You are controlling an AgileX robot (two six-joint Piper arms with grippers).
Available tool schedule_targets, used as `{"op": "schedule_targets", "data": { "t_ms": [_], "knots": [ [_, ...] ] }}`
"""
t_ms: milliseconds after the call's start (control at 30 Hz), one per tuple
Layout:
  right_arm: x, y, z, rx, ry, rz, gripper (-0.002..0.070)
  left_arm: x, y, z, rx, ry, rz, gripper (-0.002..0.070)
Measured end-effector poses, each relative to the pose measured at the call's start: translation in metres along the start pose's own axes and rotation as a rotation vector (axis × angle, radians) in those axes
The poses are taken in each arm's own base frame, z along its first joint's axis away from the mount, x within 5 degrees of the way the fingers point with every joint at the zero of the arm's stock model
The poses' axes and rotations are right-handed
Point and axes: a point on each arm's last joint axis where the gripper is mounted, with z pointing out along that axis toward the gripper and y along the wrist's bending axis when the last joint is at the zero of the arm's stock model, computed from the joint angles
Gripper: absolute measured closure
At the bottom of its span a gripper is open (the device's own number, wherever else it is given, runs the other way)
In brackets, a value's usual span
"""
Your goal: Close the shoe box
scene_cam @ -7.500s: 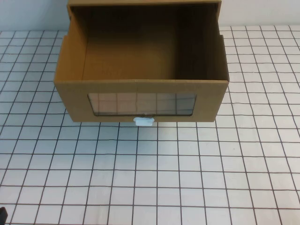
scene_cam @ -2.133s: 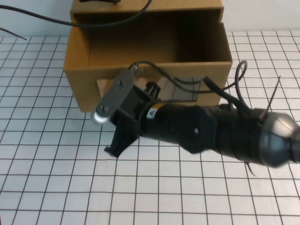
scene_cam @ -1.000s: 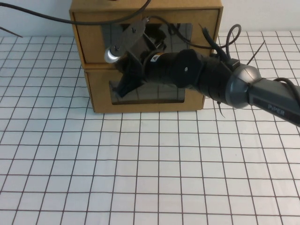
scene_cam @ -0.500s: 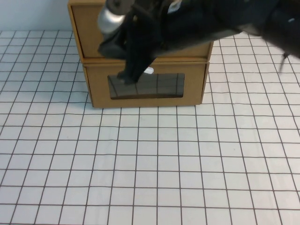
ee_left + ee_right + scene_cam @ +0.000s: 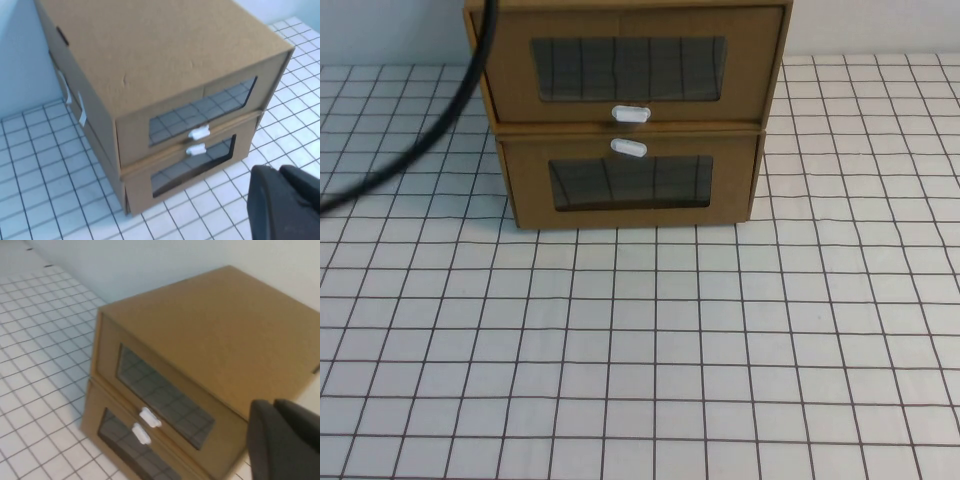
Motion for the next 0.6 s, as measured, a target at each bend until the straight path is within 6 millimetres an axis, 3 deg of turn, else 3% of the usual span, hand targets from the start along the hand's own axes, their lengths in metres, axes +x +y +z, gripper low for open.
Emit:
{"op": "schedule_targets", "data": {
  "t_ms": [167,367,600],
  "knots": [
    [0.029,0.01,-0.049,0.16,-0.079,0.056,0.0689,0.062,-0.011,-0.01,-0.04,-0.025,-0.033,0.068],
    [0.076,0.041,-0.093,0.29,-0.209,0.127,0.0689,0.132,-0.021,-0.014,-0.081,-0.077,-0.061,0.068],
    [0.142,0.08,-0.113,0.243,-0.164,0.158,0.0689,0.202,-0.034,-0.021,-0.096,-0.136,-0.127,0.068]
  ]
}}
